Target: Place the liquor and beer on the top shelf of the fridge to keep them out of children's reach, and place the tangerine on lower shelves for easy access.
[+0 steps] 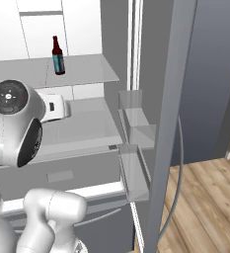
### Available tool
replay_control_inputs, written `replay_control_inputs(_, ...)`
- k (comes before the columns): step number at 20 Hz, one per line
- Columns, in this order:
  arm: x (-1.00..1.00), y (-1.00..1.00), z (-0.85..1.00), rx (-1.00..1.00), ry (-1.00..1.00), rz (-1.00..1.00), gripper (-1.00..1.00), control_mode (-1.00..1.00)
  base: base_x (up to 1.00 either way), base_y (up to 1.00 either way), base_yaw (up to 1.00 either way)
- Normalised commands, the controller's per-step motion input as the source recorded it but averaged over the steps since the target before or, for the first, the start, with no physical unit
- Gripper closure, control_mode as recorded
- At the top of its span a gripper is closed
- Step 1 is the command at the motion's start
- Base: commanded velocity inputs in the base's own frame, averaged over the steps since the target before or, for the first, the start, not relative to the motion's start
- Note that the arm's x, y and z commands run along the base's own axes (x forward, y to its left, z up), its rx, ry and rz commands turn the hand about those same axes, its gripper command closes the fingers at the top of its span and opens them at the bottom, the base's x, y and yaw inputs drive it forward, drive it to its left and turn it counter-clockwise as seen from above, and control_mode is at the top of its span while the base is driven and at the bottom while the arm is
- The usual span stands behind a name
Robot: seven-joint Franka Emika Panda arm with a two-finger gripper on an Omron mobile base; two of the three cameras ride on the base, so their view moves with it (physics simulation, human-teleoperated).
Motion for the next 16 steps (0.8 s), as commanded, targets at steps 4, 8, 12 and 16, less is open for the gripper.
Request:
replay_control_inputs(4, -0.34, -0.03, 0.0, -0.02, 0.06, -0.08, -1.0, -1.0, 0.0, 0.0, 0.0)
replay_control_inputs(8, -0.37, -0.01, 0.0, -0.04, 0.09, -0.08, -1.0, -1.0, 0.0, 0.0, 0.0)
replay_control_inputs(12, 0.0, 0.0, 0.0, 0.0, 0.0, 0.0, -1.0, 1.0, -0.67, -0.17, -0.08)
replay_control_inputs(16, 0.0, 0.0, 0.0, 0.0, 0.0, 0.0, -1.0, 1.0, -0.84, -0.55, -0.19)
